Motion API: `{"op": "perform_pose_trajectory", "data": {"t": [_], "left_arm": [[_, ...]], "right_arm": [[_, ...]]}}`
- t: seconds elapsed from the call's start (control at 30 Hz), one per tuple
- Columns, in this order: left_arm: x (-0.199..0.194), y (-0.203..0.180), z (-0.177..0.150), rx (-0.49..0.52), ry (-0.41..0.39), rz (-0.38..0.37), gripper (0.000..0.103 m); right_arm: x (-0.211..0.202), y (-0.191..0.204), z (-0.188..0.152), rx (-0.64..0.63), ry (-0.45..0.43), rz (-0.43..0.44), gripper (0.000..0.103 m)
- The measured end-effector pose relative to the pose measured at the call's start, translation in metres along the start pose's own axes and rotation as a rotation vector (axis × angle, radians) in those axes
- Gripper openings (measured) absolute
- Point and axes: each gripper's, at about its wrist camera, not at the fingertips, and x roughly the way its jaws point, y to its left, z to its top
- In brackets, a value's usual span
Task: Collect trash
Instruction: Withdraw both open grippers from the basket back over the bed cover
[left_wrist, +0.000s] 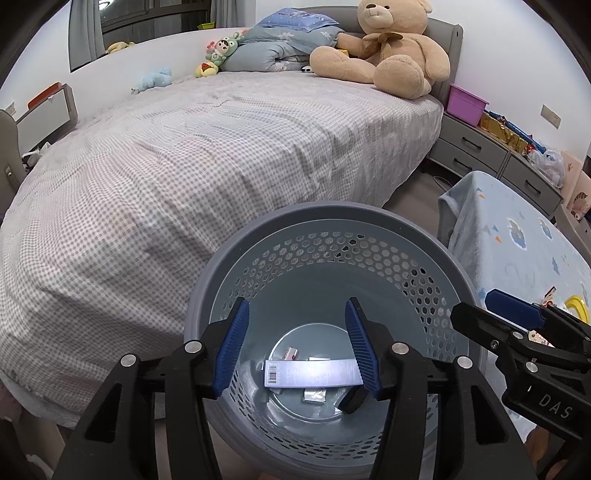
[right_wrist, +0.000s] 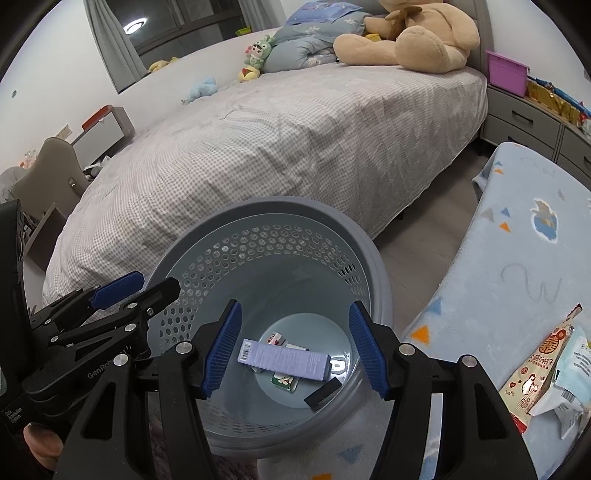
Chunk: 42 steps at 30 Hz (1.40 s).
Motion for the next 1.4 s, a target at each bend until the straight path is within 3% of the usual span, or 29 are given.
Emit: {"op": "perform_pose_trajectory", "data": {"t": [0.83,1.4], "left_arm": [[-0.022,-0.017,-0.006,0.036,-0.075,-0.01,0.068],[-0.037,-0.061,-0.015,0.1,-0.093,-0.079,0.07]], "right_arm": [[-0.039,-0.015,-0.018,0.046,-0.044,-0.072,0.068],[-0.089,-0.063,-0.062,0.151,-0.068,-0.188,0.072]]}}
